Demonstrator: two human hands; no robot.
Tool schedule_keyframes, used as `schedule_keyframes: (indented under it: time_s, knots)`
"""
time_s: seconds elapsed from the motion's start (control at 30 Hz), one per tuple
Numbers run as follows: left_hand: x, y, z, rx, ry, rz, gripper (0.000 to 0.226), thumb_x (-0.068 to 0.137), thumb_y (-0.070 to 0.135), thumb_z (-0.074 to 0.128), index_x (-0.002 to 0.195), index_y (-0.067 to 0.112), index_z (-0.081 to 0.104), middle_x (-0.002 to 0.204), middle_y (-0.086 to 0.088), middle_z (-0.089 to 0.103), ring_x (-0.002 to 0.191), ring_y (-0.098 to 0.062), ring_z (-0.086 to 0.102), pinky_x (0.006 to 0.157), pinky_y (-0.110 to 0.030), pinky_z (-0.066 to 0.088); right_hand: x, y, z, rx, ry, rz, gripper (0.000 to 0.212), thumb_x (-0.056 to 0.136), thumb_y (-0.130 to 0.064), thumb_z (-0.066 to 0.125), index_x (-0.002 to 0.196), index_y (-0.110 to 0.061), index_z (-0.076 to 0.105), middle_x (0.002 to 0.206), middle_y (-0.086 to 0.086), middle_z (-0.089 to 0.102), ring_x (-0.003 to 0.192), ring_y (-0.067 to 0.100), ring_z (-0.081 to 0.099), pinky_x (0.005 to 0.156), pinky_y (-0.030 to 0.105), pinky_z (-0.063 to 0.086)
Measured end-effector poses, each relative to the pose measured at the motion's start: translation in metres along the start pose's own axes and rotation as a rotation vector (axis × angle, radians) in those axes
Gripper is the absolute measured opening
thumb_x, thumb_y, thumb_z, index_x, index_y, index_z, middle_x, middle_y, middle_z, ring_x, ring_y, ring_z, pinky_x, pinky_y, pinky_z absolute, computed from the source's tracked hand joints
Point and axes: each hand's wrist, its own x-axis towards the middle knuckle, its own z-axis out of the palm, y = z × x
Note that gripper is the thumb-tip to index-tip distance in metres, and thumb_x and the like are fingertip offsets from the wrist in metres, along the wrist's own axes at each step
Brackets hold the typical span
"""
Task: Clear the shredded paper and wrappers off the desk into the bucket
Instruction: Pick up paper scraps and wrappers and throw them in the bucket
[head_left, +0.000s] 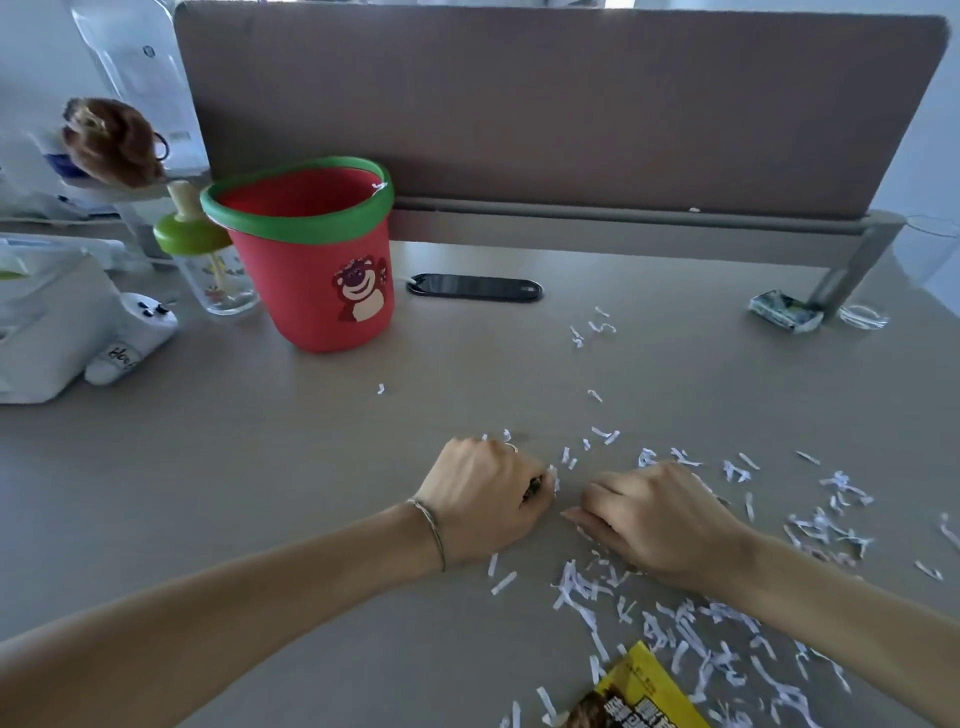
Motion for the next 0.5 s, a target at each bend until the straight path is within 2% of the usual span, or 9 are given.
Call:
schedule_keyframes:
  time_s: [0.1, 0.2, 0.23, 0.3, 0.37, 0.43, 0.5]
  knots:
    - [0.004, 0.000, -0.002, -0.002, -0.031, 0.003, 0.048, 0.101, 0.038, 0.042, 0.061, 0.013, 0.038, 0.059, -0.008, 0.054, 0.055, -0.032, 0.039, 0.053, -0.033, 0.024, 0.007, 0.002, 0.001, 0.026, -0.069, 0.110, 0.048, 0.098, -0.040, 0.049, 0.054, -0.020, 0.049, 0.046, 0.000, 0.049, 0.037, 0.023, 0.046, 0.047, 0.024, 0.021]
    - [0.013, 0.000, -0.005, -0.066, -0.018, -0.066, 0.046, 0.101, 0.039, 0.041, 0.065, 0.011, 0.044, 0.069, -0.012, 0.060, 0.064, -0.038, 0.050, 0.056, -0.035, 0.031, 0.021, 0.004, 0.001, 0.113, -0.054, 0.241, 0.049, 0.095, -0.033, 0.054, 0.051, -0.023, 0.035, 0.044, 0.002, 0.049, 0.039, 0.024, 0.046, 0.049, 0.026, 0.023]
    - [0.017, -0.002, -0.006, -0.095, -0.021, -0.107, 0.047, 0.101, 0.039, 0.042, 0.064, 0.010, 0.043, 0.065, -0.012, 0.057, 0.064, -0.039, 0.051, 0.056, -0.034, 0.033, 0.026, 0.004, 0.001, 0.141, -0.053, 0.280, 0.051, 0.095, -0.030, 0.056, 0.051, -0.025, 0.032, 0.045, 0.001, 0.047, 0.041, 0.024, 0.048, 0.050, 0.027, 0.024]
    - [0.025, -0.007, -0.009, -0.149, -0.019, -0.192, 0.048, 0.099, 0.040, 0.045, 0.064, 0.007, 0.045, 0.056, -0.009, 0.044, 0.060, -0.038, 0.048, 0.054, -0.034, 0.036, 0.036, 0.006, 0.001, 0.207, -0.070, 0.405, 0.050, 0.096, -0.028, 0.058, 0.051, -0.019, 0.039, 0.047, -0.002, 0.045, 0.044, 0.022, 0.050, 0.049, 0.032, 0.028]
    - [0.033, -0.013, -0.013, -0.186, 0.000, -0.270, 0.048, 0.094, 0.040, 0.046, 0.066, 0.002, 0.048, 0.051, -0.008, 0.036, 0.055, -0.036, 0.042, 0.052, -0.033, 0.035, 0.044, 0.012, 0.000, 0.317, -0.023, 0.545, 0.045, 0.092, -0.025, 0.058, 0.051, -0.011, 0.045, 0.045, -0.003, 0.039, 0.040, 0.015, 0.040, 0.047, 0.032, 0.029]
    - [0.039, -0.021, -0.023, -0.218, 0.050, -0.314, 0.049, 0.092, 0.040, 0.047, 0.063, 0.001, 0.045, 0.048, -0.008, 0.035, 0.051, -0.033, 0.038, 0.050, -0.032, 0.031, 0.059, 0.013, -0.011, 0.410, 0.081, 0.634, 0.043, 0.084, -0.023, 0.056, 0.049, -0.015, 0.032, 0.048, -0.002, 0.023, 0.044, 0.011, 0.022, 0.048, 0.033, 0.019]
    - [0.044, -0.031, -0.038, -0.227, 0.101, -0.328, 0.051, 0.090, 0.040, 0.044, 0.058, 0.000, 0.041, 0.046, -0.008, 0.033, 0.047, -0.032, 0.036, 0.049, -0.030, 0.028, 0.080, 0.014, -0.026, 0.470, 0.189, 0.657, 0.042, 0.082, -0.018, 0.056, 0.053, -0.017, 0.026, 0.054, -0.001, 0.018, 0.051, 0.011, 0.019, 0.050, 0.034, 0.016]
